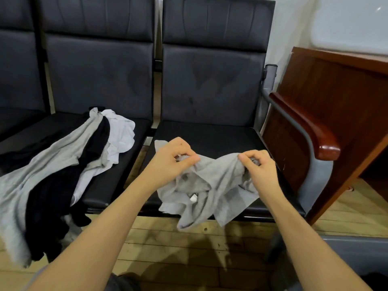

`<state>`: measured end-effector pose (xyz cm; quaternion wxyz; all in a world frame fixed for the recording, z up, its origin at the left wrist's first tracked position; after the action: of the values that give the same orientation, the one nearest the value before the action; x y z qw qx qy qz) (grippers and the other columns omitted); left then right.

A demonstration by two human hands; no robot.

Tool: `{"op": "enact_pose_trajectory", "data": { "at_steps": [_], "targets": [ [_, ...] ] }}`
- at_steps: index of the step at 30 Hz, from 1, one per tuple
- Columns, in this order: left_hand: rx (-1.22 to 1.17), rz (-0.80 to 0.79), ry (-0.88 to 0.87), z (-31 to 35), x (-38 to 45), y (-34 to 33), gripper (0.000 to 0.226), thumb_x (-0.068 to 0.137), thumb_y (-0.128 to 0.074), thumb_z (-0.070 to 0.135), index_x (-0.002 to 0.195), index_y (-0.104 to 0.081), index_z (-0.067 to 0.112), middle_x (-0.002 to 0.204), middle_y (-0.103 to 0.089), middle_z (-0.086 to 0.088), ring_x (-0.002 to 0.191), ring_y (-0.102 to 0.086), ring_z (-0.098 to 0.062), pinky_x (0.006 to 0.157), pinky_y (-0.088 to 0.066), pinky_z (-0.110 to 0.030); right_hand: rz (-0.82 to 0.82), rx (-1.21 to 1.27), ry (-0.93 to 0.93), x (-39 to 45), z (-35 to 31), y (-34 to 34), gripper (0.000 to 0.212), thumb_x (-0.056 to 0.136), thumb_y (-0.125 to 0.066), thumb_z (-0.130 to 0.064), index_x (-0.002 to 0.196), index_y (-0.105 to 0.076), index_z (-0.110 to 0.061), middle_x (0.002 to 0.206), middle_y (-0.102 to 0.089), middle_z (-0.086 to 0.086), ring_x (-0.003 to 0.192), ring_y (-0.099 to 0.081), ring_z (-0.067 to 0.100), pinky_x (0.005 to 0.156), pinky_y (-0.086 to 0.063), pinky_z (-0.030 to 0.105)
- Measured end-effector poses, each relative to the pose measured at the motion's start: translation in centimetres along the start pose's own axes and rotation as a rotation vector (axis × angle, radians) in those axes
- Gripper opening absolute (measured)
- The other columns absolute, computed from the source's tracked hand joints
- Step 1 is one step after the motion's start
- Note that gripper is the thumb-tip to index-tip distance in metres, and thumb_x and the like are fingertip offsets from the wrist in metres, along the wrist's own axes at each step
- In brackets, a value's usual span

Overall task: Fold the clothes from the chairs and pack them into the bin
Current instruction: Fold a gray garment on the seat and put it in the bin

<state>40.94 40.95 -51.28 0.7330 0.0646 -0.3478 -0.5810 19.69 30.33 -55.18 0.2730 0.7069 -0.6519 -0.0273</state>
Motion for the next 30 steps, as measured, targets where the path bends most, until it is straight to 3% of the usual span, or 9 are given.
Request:
{"op": "enact_pose_trajectory", "data": {
  "at_steps": [4, 7, 9, 12, 16, 19, 22, 24, 30],
  "targets": [
    [0.008, -0.095, 0.103, -1.3, -0.9, -2.0, 0.018, 0.091, -0.060, 0.025, 0.084, -0.070, 0.012, 0.090, -0.063, 0.003, 0.083, -0.056, -0.003, 0.075, -0.040, -0.016, -0.017, -0.126, -0.015, -0.6, 1.0, 2.0, 0.015, 0.086, -0.063, -0.036, 0.071, -0.065, -0.035, 0.100, -0.049, -0.004, 0.111, -0.045, 0.020, 0.106, -0.026, 0.047],
    [0.227, -0.160, 0.247, -5.6, -2.2, -2.9, 0.026, 0.096, -0.051, 0.031, 0.109, -0.066, 0.014, 0.112, -0.062, 0.004, 0.101, -0.057, -0.010, 0.091, -0.044, -0.030, -0.058, -0.390, -0.055, -1.0, 2.3, 1.7, 0.012, 0.090, -0.060, -0.031, 0.079, -0.063, -0.028, 0.101, -0.044, -0.001, 0.111, -0.037, 0.022, 0.098, -0.018, 0.035],
    [0.426, -0.351, 0.361, -9.0, -4.1, -4.2, 0.042, 0.098, -0.043, 0.038, 0.133, -0.050, 0.017, 0.138, -0.049, 0.000, 0.122, -0.049, -0.018, 0.103, -0.039, -0.038, -0.094, -0.482, -0.071, -1.5, 2.8, 0.8, 0.011, 0.092, -0.059, -0.031, 0.083, -0.063, -0.026, 0.100, -0.042, -0.001, 0.109, -0.037, 0.023, 0.093, -0.018, 0.032],
    [0.681, -0.525, 0.342, -11.5, -6.0, -6.0, 0.051, 0.101, -0.026, 0.044, 0.149, -0.023, 0.026, 0.158, -0.015, 0.006, 0.144, -0.015, -0.015, 0.117, -0.013, -0.041, -0.110, -0.537, -0.027, -2.0, 2.8, -0.5, 0.012, 0.092, -0.059, -0.031, 0.086, -0.065, -0.022, 0.097, -0.040, -0.002, 0.104, -0.037, 0.024, 0.085, -0.015, 0.029],
    [0.767, -0.502, 0.360, -12.8, -6.3, -6.7, 0.055, 0.101, -0.012, 0.048, 0.151, -0.005, 0.027, 0.158, 0.005, 0.009, 0.145, 0.008, -0.011, 0.116, 0.008, -0.040, -0.117, -0.592, 0.129, -2.9, 1.5, -2.5, 0.021, 0.094, -0.051, -0.043, 0.105, -0.063, -0.031, 0.098, -0.036, -0.004, 0.099, -0.036, 0.019, 0.087, -0.017, 0.031],
    [0.792, -0.490, 0.378, -14.1, -5.4, -6.8, 0.058, 0.100, -0.010, 0.050, 0.151, 0.000, 0.025, 0.158, 0.009, 0.008, 0.144, 0.011, -0.010, 0.115, 0.011, -0.039, -0.276, -0.684, 0.225, -4.5, 1.8, -6.0, 0.064, 0.085, -0.024, -0.071, 0.126, -0.053, -0.031, 0.105, -0.034, -0.004, 0.103, -0.030, 0.017, 0.090, -0.015, 0.033],
    [0.794, -0.493, 0.392, -15.1, -3.9, -6.9, 0.059, 0.099, -0.008, 0.052, 0.151, 0.003, 0.025, 0.157, 0.012, 0.007, 0.144, 0.012, -0.009, 0.116, 0.012, -0.038, -0.368, -0.851, 0.261, -5.0, 3.5, -8.6, 0.090, 0.074, -0.002, -0.075, 0.139, -0.041, -0.027, 0.116, -0.037, 0.002, 0.112, -0.032, 0.022, 0.094, -0.018, 0.036],
    [0.798, -0.493, 0.394, -15.9, -2.9, -7.1, 0.060, 0.099, -0.007, 0.052, 0.151, 0.004, 0.024, 0.157, 0.013, 0.007, 0.144, 0.012, -0.009, 0.116, 0.012, -0.038, -0.349, -0.914, 0.284, -4.0, 4.1, -9.4, 0.088, 0.077, -0.002, -0.073, 0.140, -0.040, -0.025, 0.118, -0.040, 0.004, 0.111, -0.037, 0.024, 0.093, -0.021, 0.038],
    [0.834, -0.555, 0.364, -18.7, 1.5, -6.9, 0.061, 0.097, -0.005, 0.054, 0.149, 0.011, 0.026, 0.156, 0.018, 0.009, 0.143, 0.017, -0.009, 0.114, 0.017, -0.043, -0.330, -0.949, 0.209, 1.4, 6.4, -10.4, 0.062, 0.094, -0.029, -0.061, 0.143, -0.034, -0.024, 0.124, -0.037, 0.006, 0.114, -0.035, 0.025, 0.094, -0.021, 0.039]
  ]
}}
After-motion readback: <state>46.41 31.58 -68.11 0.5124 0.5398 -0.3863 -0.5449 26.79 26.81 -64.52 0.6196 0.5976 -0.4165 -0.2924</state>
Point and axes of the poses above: each hand's wrist, its own x-axis towards the middle knuckle, its own y-axis out of the back of the hand, z = x × y, the point moved 8 cm from there along x, towards the middle knuckle
